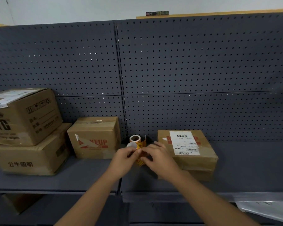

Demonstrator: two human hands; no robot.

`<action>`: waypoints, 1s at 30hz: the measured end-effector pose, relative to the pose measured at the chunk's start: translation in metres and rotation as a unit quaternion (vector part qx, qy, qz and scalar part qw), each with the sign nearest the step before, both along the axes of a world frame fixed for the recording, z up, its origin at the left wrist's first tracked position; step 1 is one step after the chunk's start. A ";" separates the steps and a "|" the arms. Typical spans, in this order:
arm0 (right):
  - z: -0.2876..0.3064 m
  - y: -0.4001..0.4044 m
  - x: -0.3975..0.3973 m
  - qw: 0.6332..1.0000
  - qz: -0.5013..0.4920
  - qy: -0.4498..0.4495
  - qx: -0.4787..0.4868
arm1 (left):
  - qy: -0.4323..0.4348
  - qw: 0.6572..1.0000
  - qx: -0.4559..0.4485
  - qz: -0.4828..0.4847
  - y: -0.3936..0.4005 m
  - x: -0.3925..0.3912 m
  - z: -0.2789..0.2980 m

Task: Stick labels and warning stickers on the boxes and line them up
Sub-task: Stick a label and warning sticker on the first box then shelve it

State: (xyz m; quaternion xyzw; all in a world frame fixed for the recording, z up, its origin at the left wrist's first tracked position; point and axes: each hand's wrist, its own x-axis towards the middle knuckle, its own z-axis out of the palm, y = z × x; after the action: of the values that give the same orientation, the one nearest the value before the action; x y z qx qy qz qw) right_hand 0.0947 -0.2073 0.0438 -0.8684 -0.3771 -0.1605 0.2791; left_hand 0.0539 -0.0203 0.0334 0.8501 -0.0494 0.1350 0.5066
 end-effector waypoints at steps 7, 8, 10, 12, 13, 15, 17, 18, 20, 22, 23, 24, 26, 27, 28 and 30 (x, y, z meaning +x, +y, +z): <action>0.005 0.000 0.001 0.997 -0.052 -0.031 -0.039 | 0.027 0.998 0.003 -0.062 -0.004 -0.008 0.003; 0.005 0.000 0.001 0.996 -0.061 -0.032 -0.049 | 0.026 0.998 0.011 -0.057 -0.002 -0.007 0.002; 0.005 0.000 0.001 0.996 -0.072 -0.026 -0.050 | 0.027 0.999 0.012 -0.041 0.000 -0.005 0.000; 0.007 -0.001 0.001 0.995 -0.075 -0.014 -0.062 | 0.031 0.999 0.015 -0.041 -0.001 -0.004 -0.001; 0.008 -0.002 0.001 0.995 -0.074 -0.009 -0.072 | 0.031 0.998 0.020 -0.047 -0.001 -0.004 -0.001; 0.011 -0.003 0.001 0.994 -0.074 -0.001 -0.077 | 0.028 0.997 0.041 -0.057 0.000 -0.002 -0.002; 0.012 -0.003 0.001 0.996 -0.078 0.006 -0.049 | 0.017 0.997 0.056 -0.057 0.002 0.001 -0.002; 0.012 -0.003 0.001 0.996 -0.080 0.008 -0.033 | 0.012 0.997 0.053 -0.048 0.002 0.002 -0.001; 0.013 -0.002 0.001 0.997 -0.081 0.006 -0.017 | 0.003 0.998 0.054 -0.042 0.001 0.003 0.001; 0.014 -0.003 0.000 0.997 -0.076 0.007 -0.022 | -0.006 0.995 0.081 -0.060 -0.001 0.003 0.002; 0.015 -0.004 0.000 0.997 -0.072 0.007 -0.027 | -0.008 0.992 0.100 -0.070 0.000 0.004 0.001; 0.015 -0.004 -0.001 0.997 -0.069 0.003 -0.033 | -0.009 0.990 0.119 -0.074 0.001 0.004 0.000; 0.015 -0.004 -0.001 0.997 -0.062 -0.015 -0.047 | -0.009 0.989 0.132 -0.069 0.002 0.005 -0.003; 0.014 -0.004 0.000 0.997 -0.060 -0.022 -0.050 | -0.008 0.990 0.125 -0.065 0.001 0.005 -0.002; 0.013 -0.004 0.000 0.997 -0.060 -0.024 -0.052 | -0.005 0.992 0.113 -0.063 -0.001 0.004 -0.002; 0.011 -0.005 0.002 0.996 -0.061 -0.028 -0.051 | -0.004 0.994 0.089 -0.062 -0.004 0.002 -0.001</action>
State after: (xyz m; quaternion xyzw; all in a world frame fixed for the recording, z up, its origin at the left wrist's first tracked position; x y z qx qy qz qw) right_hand 0.0968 -0.2125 0.0548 -0.8981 -0.3383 -0.1825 0.2137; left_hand 0.0560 -0.0243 0.0323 0.8868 -0.1160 0.1013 0.4358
